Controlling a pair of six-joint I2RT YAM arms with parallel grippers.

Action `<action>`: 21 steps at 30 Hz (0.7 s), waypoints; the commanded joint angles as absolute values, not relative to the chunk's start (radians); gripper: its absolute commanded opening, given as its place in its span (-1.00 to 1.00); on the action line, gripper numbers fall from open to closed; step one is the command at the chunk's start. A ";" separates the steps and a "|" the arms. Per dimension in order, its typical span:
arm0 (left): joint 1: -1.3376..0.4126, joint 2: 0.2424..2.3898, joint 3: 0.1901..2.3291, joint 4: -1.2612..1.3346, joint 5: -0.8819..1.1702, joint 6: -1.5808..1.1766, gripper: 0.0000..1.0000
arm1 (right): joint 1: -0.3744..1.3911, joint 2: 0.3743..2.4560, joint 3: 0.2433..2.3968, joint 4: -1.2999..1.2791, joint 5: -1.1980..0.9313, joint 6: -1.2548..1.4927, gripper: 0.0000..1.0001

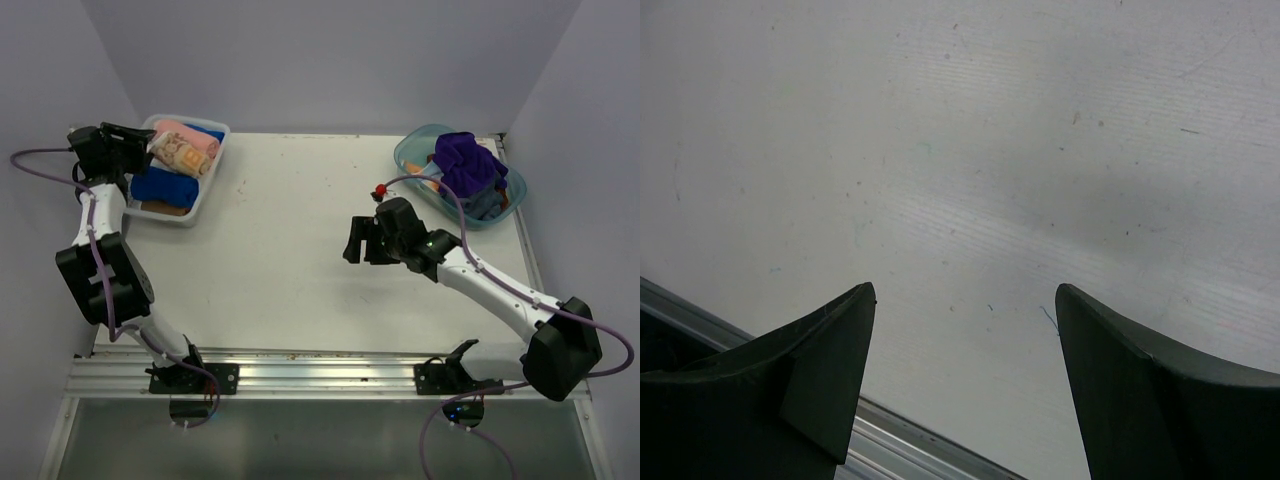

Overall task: Roll the towels
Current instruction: Place the rolled towel into the container

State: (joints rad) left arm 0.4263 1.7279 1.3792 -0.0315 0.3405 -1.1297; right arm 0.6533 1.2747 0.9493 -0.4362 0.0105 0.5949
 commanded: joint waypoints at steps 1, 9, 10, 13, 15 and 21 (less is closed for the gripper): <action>0.440 1.641 1.379 -0.041 0.293 -1.114 0.31 | 0.649 1.244 0.945 -0.433 0.029 0.611 0.52; 0.433 1.583 1.348 0.011 0.233 -1.105 0.30 | 0.649 1.270 0.957 -0.416 0.020 0.607 0.52; 0.430 1.588 1.353 0.037 0.236 -1.088 0.32 | 0.649 1.275 0.959 -0.416 0.018 0.607 0.52; 0.410 1.670 1.435 0.045 0.317 -1.060 0.31 | 0.649 1.284 0.963 -0.410 0.011 0.606 0.52; 0.376 1.763 1.553 0.003 0.350 -1.039 0.31 | 0.649 1.292 0.969 -0.411 0.011 0.604 0.52; 0.311 1.954 1.718 -0.113 0.388 -1.003 0.27 | 0.649 1.290 0.971 -0.417 0.023 0.607 0.52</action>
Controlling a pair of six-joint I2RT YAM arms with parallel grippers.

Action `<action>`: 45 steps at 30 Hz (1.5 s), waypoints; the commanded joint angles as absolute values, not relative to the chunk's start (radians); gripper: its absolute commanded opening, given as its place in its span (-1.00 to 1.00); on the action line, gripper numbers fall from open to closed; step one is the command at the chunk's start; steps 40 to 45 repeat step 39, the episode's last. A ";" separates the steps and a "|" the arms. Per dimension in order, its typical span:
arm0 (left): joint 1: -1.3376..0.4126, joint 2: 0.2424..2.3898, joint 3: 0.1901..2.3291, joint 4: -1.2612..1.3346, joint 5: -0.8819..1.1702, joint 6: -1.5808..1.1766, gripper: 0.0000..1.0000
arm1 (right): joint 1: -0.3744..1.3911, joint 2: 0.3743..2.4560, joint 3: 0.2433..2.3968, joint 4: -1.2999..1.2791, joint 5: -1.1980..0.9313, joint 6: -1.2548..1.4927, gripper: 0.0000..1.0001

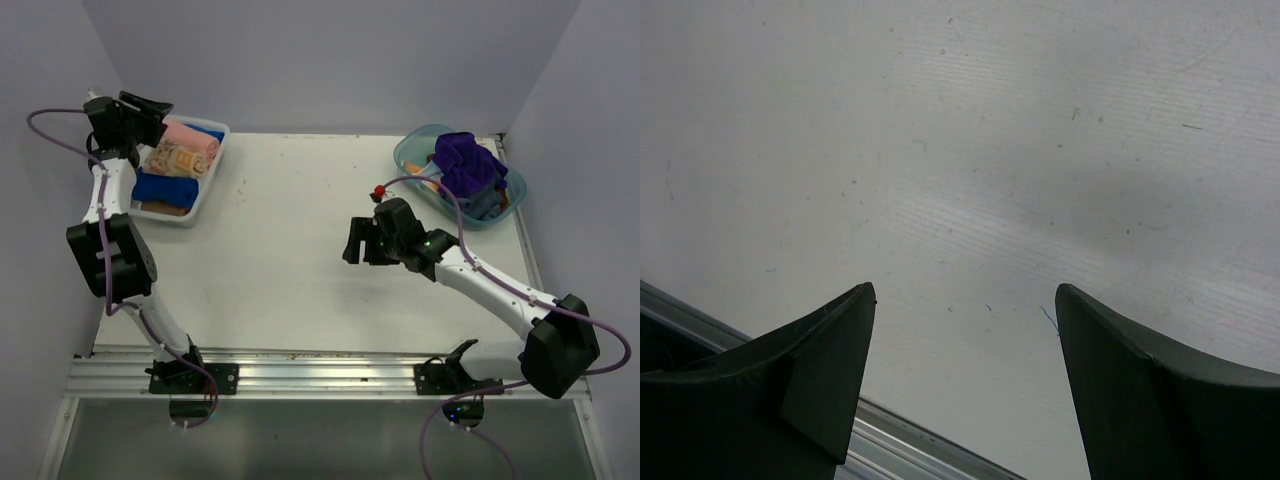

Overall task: Roll the towels
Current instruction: Place the rolled towel into the container

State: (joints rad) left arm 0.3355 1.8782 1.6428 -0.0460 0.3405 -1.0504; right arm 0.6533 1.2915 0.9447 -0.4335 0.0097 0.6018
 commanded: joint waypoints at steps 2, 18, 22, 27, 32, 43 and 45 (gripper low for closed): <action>0.310 1.970 1.710 -0.133 0.376 -0.997 0.23 | 0.649 1.293 0.969 -0.417 0.021 0.611 0.52; 0.311 1.823 1.785 -0.175 0.416 -0.899 0.25 | 0.649 1.298 1.052 -0.486 0.098 0.568 0.52; 0.304 1.741 1.818 -0.219 0.482 -0.813 0.25 | 0.649 1.290 1.103 -0.569 0.244 0.569 0.56; 0.265 1.568 1.721 -0.284 0.532 -0.651 0.28 | 0.649 1.256 1.163 -0.689 0.478 0.589 0.69; 0.151 1.389 1.573 -0.347 0.505 -0.552 0.29 | 0.649 1.177 1.144 -0.707 0.577 0.581 0.74; -0.037 1.194 1.341 -0.417 0.430 -0.474 0.33 | 0.650 1.059 1.074 -0.730 0.657 0.594 0.73; -0.037 1.194 1.341 -0.417 0.430 -0.474 0.33 | 0.650 1.059 1.074 -0.730 0.657 0.594 0.73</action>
